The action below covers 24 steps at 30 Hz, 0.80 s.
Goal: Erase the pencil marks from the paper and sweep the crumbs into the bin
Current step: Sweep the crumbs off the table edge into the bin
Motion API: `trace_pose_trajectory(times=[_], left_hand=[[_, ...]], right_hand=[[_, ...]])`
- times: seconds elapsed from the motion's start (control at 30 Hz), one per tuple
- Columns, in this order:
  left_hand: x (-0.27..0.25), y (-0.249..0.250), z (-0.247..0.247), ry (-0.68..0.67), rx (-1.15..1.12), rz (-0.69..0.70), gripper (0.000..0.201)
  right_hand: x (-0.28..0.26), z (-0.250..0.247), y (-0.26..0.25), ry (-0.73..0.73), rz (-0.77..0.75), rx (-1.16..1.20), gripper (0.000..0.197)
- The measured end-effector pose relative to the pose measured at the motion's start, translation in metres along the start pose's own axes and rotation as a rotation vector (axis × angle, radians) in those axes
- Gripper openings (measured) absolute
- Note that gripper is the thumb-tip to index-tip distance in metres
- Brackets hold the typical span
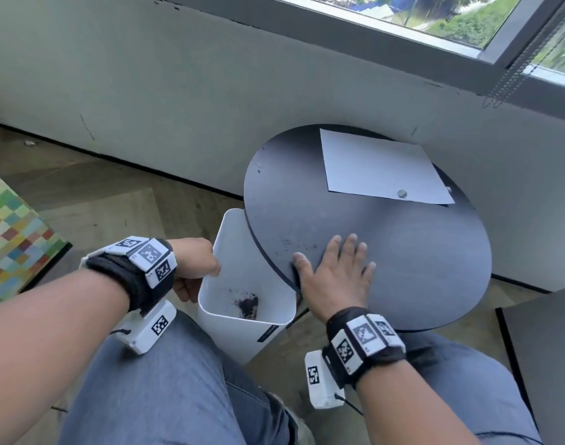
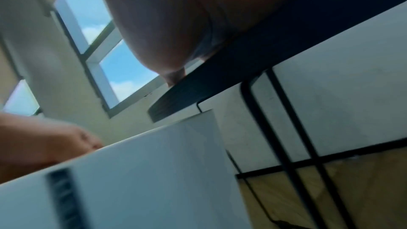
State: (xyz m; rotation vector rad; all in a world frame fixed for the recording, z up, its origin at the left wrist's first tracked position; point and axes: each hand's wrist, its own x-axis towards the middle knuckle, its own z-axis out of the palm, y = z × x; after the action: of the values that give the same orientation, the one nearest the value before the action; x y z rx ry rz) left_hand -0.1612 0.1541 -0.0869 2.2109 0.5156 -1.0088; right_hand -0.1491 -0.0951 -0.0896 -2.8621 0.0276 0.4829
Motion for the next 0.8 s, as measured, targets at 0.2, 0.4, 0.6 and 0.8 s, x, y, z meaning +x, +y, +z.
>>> trace_pose_trajectory(times=[0.2,0.4,0.6,0.8], left_hand=[[0.002,-0.002,-0.002,0.013,-0.017,-0.004,0.026],[0.000,-0.006,-0.004,0.019,-0.036,-0.005,0.028],[0.000,-0.008,-0.006,0.016,-0.053,-0.011,0.028],[0.000,-0.011,-0.008,0.020,-0.075,-0.007,0.026]], right_hand=[[-0.042,0.026,-0.046,-0.099,-0.546,-0.054,0.087],[-0.010,-0.007,-0.024,0.057,-0.342,0.325,0.075],[0.000,0.015,-0.046,-0.052,-0.287,-0.063,0.086],[-0.028,-0.008,-0.045,-0.162,-0.646,0.391,0.064]])
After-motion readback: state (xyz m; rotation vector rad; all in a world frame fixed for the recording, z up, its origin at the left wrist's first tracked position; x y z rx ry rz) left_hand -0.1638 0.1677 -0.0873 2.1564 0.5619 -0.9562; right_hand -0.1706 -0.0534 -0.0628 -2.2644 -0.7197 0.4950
